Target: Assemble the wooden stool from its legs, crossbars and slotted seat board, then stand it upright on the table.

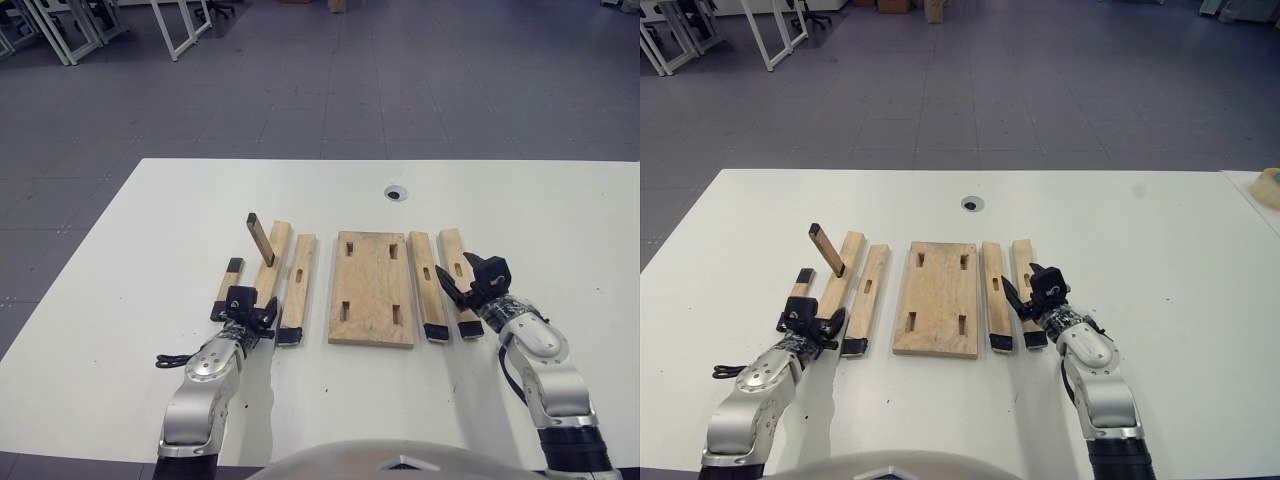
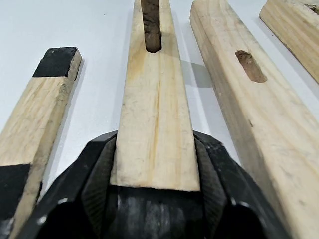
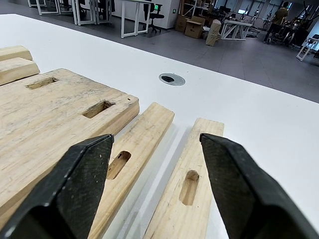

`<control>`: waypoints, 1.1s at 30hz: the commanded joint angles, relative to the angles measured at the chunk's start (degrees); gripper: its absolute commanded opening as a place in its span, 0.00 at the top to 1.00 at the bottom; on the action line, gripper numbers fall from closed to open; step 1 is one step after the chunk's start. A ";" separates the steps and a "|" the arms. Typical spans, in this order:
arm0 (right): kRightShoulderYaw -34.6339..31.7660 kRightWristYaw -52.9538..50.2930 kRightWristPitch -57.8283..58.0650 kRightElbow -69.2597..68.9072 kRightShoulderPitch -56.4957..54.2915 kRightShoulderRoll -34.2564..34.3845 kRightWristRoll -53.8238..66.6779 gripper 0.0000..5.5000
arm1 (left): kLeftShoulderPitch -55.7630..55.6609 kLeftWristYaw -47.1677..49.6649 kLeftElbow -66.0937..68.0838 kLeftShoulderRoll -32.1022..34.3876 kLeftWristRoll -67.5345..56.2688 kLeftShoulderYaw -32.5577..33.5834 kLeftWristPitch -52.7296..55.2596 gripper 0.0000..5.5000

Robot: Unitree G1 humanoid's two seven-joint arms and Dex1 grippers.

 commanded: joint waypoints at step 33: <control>-12.54 10.76 56.70 12.02 -33.41 4.28 73.69 0.03 | -22.39 6.20 -1.68 6.49 -87.05 6.52 26.59 0.63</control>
